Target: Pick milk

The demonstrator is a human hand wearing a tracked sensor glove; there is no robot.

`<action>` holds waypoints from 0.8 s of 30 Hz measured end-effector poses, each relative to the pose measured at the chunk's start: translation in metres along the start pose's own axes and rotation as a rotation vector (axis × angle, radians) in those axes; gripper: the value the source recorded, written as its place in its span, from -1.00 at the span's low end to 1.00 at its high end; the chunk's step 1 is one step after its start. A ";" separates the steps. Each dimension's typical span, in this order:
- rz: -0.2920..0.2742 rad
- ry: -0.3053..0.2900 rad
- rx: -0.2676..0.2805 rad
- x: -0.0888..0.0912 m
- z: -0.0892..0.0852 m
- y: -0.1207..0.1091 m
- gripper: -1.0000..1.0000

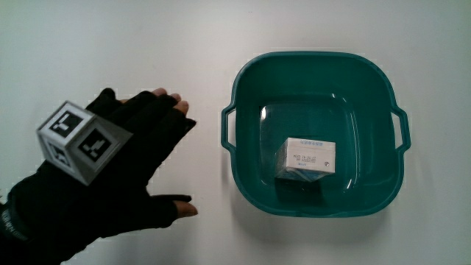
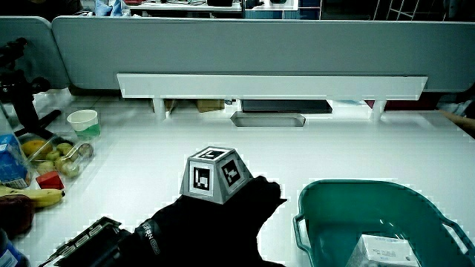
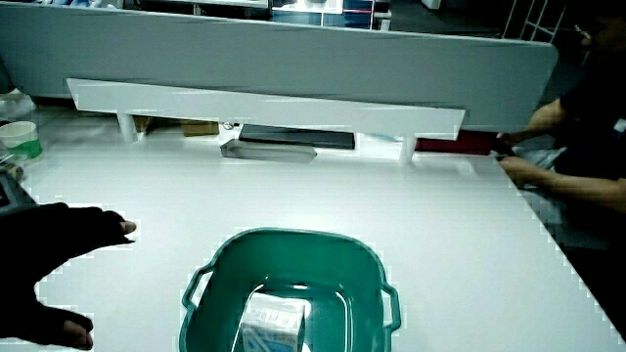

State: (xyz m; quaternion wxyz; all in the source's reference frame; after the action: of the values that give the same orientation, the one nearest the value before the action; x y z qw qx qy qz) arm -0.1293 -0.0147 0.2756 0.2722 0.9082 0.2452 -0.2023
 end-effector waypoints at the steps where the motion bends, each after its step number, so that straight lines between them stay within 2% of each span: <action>1: -0.017 -0.002 0.009 0.002 0.000 0.002 0.00; 2: -0.034 -0.003 0.018 0.004 0.000 0.005 0.00; 6: -0.023 -0.109 -0.018 0.004 -0.009 0.017 0.00; 8: 0.029 -0.102 -0.049 0.008 -0.009 0.023 0.00; 10: -0.008 -0.136 -0.028 0.011 -0.012 0.030 0.00; 11: -0.072 -0.013 -0.013 0.021 -0.006 0.032 0.00; 12: -0.042 -0.048 -0.035 0.023 -0.006 0.034 0.00; 13: -0.016 -0.046 -0.067 0.024 -0.006 0.035 0.00; 14: -0.053 -0.023 -0.023 0.026 -0.005 0.038 0.00; 15: -0.032 -0.004 -0.033 0.028 -0.004 0.039 0.00; 16: -0.005 -0.033 -0.060 0.027 -0.005 0.041 0.00; 18: -0.041 -0.081 -0.042 0.026 -0.009 0.046 0.00; 19: 0.016 -0.166 -0.084 0.022 -0.016 0.051 0.00; 21: 0.004 -0.154 -0.097 0.027 -0.017 0.056 0.00; 22: -0.101 -0.079 -0.047 0.033 -0.014 0.059 0.00; 23: -0.102 -0.041 -0.036 0.037 -0.014 0.061 0.00; 24: -0.086 -0.047 -0.053 0.038 -0.018 0.065 0.00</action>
State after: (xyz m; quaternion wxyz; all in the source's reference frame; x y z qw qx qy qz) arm -0.0585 -0.0390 0.2962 0.2929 0.8843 0.2829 -0.2283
